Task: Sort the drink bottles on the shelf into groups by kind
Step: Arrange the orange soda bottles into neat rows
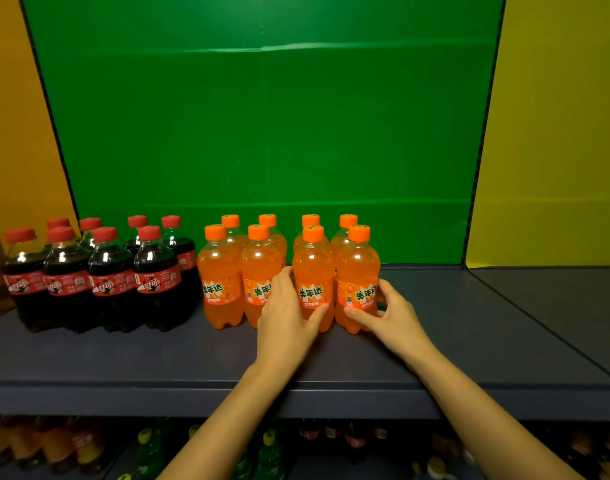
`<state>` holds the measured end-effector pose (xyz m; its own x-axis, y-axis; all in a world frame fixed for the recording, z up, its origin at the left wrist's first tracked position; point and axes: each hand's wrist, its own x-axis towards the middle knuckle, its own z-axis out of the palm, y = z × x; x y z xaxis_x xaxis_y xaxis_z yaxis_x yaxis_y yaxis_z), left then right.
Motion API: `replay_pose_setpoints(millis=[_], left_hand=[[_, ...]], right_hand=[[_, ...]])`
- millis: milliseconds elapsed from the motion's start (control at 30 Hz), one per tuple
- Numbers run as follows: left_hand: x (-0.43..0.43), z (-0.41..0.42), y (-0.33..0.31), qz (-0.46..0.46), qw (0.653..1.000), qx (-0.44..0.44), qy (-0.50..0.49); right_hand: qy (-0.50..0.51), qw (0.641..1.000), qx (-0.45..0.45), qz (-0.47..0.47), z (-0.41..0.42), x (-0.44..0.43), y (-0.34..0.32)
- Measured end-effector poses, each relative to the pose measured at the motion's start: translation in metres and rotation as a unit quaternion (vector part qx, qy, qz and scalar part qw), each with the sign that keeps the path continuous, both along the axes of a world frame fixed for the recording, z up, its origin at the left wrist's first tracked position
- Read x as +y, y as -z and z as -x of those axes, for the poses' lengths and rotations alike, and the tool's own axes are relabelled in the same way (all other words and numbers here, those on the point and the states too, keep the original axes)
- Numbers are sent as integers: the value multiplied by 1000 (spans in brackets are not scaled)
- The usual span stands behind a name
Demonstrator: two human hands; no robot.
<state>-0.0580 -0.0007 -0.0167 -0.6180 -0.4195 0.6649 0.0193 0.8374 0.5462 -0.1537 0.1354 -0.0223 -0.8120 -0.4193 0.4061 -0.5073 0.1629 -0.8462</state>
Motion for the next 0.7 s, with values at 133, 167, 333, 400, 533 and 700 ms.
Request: replay_pose_setpoints(millis=[133, 167, 333, 400, 533, 700], left_hand=[[0, 2, -1, 6, 1000, -18, -16], [-1, 3, -2, 6, 1000, -19, -18], [1, 1, -1, -3, 1000, -27, -11], [0, -4, 2, -8, 1000, -25, -2], [-7, -27, 8, 8, 999, 34, 4], [-41, -55, 2, -4, 990, 127, -57]], right_hand=[[-5, 1000, 11, -4, 0, -3, 0], [-7, 1000, 13, -4, 0, -3, 0], [-14, 1000, 23, -13, 1, -4, 2], [-7, 999, 30, -22, 1, -4, 3], [15, 999, 39, -26, 2, -2, 3], [-14, 1000, -11, -15, 3, -4, 1]])
